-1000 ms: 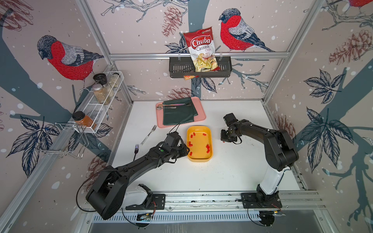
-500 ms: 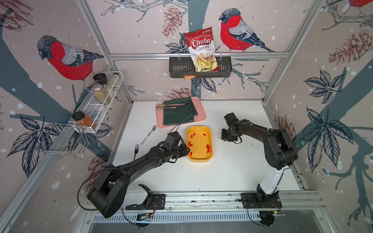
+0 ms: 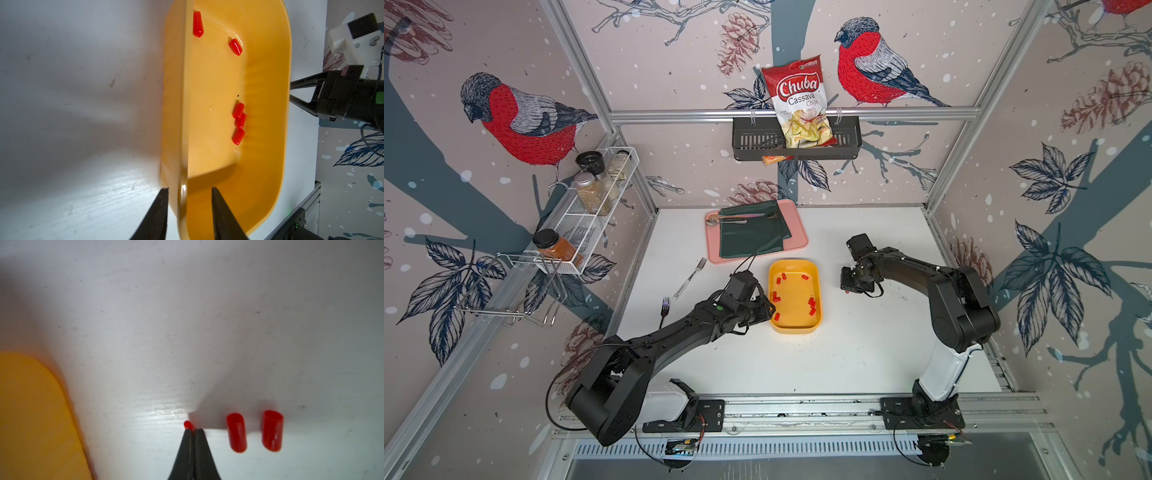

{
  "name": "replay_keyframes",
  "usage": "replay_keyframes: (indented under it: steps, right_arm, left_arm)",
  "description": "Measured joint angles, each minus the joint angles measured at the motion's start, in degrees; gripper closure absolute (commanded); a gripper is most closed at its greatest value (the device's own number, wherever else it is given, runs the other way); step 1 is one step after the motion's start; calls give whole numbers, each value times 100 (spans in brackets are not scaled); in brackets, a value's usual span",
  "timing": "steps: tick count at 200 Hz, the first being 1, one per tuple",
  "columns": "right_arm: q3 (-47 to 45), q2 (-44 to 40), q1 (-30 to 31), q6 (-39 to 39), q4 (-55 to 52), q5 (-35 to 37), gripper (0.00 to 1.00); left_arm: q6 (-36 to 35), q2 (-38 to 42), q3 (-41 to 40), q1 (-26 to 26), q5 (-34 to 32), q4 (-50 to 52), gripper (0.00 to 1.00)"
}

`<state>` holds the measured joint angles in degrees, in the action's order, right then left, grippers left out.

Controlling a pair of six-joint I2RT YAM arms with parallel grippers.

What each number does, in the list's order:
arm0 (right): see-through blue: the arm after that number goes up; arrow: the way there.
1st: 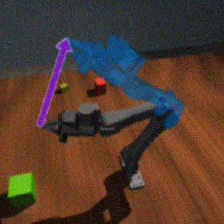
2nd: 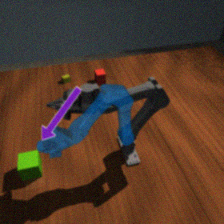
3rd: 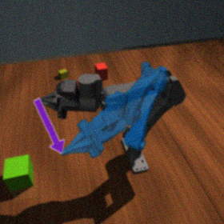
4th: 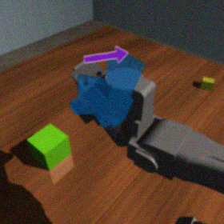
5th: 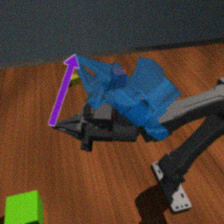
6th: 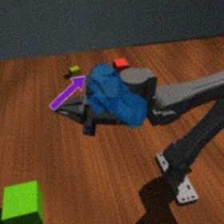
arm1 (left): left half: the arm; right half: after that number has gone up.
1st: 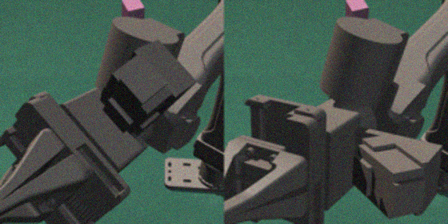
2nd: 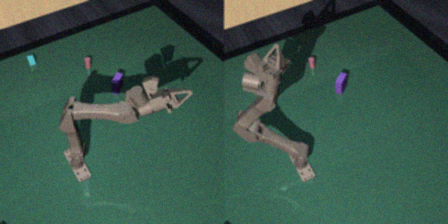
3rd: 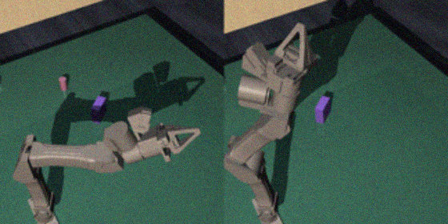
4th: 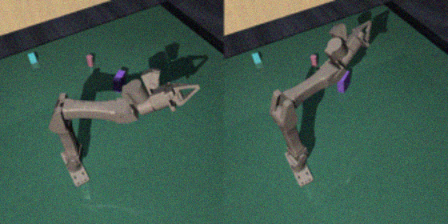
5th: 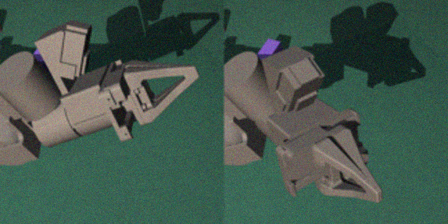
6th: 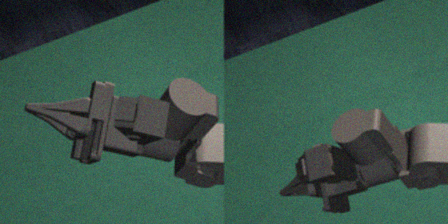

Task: Take the screw protection sleeves out of the storage box
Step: Place the screw protection sleeve at the center of the board.

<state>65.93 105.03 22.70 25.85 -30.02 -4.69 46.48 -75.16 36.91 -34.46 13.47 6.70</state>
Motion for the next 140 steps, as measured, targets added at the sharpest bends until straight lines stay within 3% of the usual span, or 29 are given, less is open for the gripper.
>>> replay_keyframes:
  steps: [72,115,140]
  right_arm:
    - [90,-15,-46,107,-94,7,61]
    - [492,-404,48,96,-256,98,55]
    - [1014,-514,535,-166,-444,164,53]
  left_arm:
    - [-2,-37,20,0,0,2,63]
    - [-2,-28,20,0,0,2,62]
    - [-2,-26,20,0,0,2,62]
